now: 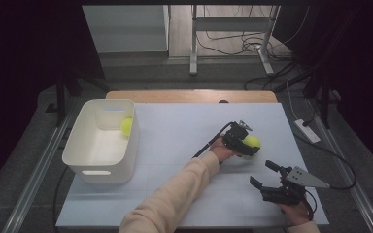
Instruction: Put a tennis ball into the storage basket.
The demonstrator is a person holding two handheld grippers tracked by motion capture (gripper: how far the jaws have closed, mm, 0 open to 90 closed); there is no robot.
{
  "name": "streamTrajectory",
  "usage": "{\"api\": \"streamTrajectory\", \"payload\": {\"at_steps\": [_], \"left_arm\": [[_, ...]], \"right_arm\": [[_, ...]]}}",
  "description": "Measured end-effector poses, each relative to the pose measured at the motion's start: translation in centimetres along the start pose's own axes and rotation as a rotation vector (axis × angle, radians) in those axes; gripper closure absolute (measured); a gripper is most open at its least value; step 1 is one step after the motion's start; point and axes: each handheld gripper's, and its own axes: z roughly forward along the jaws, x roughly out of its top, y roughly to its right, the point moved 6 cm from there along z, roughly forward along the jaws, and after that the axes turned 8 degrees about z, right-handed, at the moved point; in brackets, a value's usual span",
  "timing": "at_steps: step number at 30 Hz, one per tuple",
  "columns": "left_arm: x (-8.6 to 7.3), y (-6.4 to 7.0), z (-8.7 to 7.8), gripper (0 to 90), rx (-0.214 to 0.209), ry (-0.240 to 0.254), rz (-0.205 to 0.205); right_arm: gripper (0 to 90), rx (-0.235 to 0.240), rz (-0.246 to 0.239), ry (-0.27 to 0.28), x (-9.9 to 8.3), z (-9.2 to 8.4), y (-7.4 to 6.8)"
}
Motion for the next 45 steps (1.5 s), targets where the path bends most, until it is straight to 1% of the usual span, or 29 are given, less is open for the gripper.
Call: {"api": "streamTrajectory", "payload": {"at_steps": [1,4,5,8,9,11,14,23,29,39,45], "left_arm": [[0.0,0.0,0.0,26.9,-0.002,0.000,0.000],[0.0,0.0,-0.1,27.6,-0.009,-0.011,-0.003],[0.0,-0.1,-0.2,27.8,-0.013,-0.013,-0.009],[0.0,-0.1,-0.3,28.1,-0.014,-0.015,-0.011],[0.0,-0.2,-0.3,28.2,-0.008,-0.016,-0.006],[0.0,-0.3,-0.4,28.3,-0.008,-0.012,-0.006],[0.1,-0.4,-0.7,28.4,-0.020,0.004,-0.017],[0.2,-0.4,-1.5,28.4,-0.024,0.016,-0.016],[0.1,-0.1,-2.5,28.3,-0.023,0.025,-0.009],[-0.3,-0.5,-4.6,28.3,-0.009,0.047,-0.009],[-0.8,-0.8,-5.8,28.3,0.003,0.065,-0.020]], "right_arm": [[13.0,0.000,-0.001,0.000,0.0,0.0,0.0],[13.0,0.000,0.002,0.001,0.0,0.0,0.0],[13.0,0.000,0.001,0.001,0.0,0.0,0.0],[13.0,0.001,-0.001,0.001,0.0,0.0,0.0],[13.0,0.001,-0.001,0.001,0.0,0.0,0.0],[13.0,0.001,-0.001,0.001,0.0,0.0,0.0],[13.0,0.000,0.002,0.001,0.0,0.0,0.0],[13.0,-0.001,0.001,0.001,0.0,0.0,0.0],[13.0,-0.003,-0.001,0.002,0.1,0.1,0.1],[13.0,-0.005,-0.006,-0.007,0.0,0.3,0.1],[13.1,-0.007,-0.009,-0.010,-0.1,0.4,0.1]]}}
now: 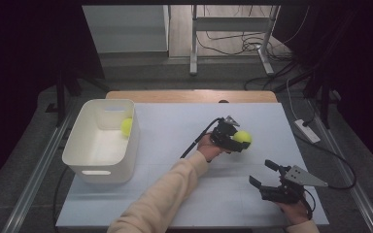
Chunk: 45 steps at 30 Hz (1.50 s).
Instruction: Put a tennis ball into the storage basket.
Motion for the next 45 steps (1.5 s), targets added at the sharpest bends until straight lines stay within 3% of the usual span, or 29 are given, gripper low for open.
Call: {"api": "streamTrajectory", "payload": {"at_steps": [15,34,45], "left_arm": [[-0.7,-0.5,-3.7,28.3,0.046,0.024,0.006],[-1.0,-0.2,-7.3,28.2,0.097,0.066,0.052],[-1.5,-0.3,-9.4,28.2,0.117,0.093,0.040]], "right_arm": [[13.2,-0.010,-0.004,-0.002,0.0,0.1,0.0],[13.2,-0.022,-0.003,-0.004,-0.1,0.2,0.2],[13.2,-0.025,-0.006,-0.016,-0.2,0.4,0.2]]}}
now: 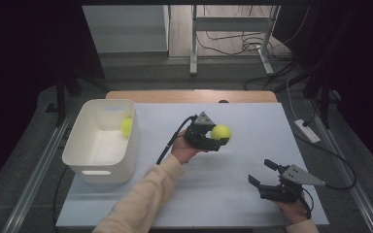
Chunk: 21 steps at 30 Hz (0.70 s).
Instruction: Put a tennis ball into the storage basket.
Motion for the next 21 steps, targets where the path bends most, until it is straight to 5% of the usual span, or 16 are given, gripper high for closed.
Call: {"api": "streamTrajectory", "payload": {"at_steps": [21], "left_arm": [[0.0,-1.0,-2.8,28.2,0.065,0.026,-0.026]], "right_arm": [[13.2,-0.011,0.005,-0.003,-0.1,0.0,0.2]]}}
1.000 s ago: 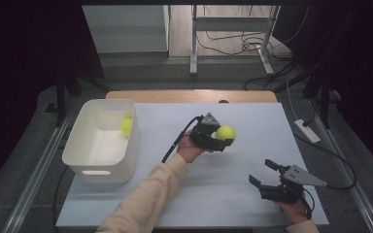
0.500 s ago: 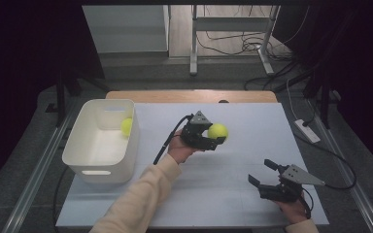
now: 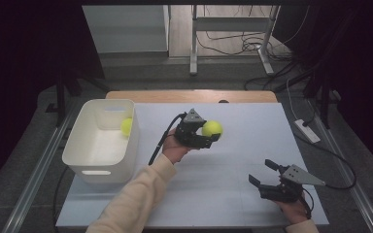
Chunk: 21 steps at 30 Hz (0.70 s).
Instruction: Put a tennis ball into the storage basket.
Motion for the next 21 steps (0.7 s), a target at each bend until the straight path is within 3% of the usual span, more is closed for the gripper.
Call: {"api": "streamTrajectory", "payload": {"at_steps": [21], "left_arm": [[0.2,-0.8,-2.6,28.2,0.019,0.030,-0.006]], "right_arm": [[13.2,-0.004,0.002,-0.001,0.0,0.0,0.0]]}}
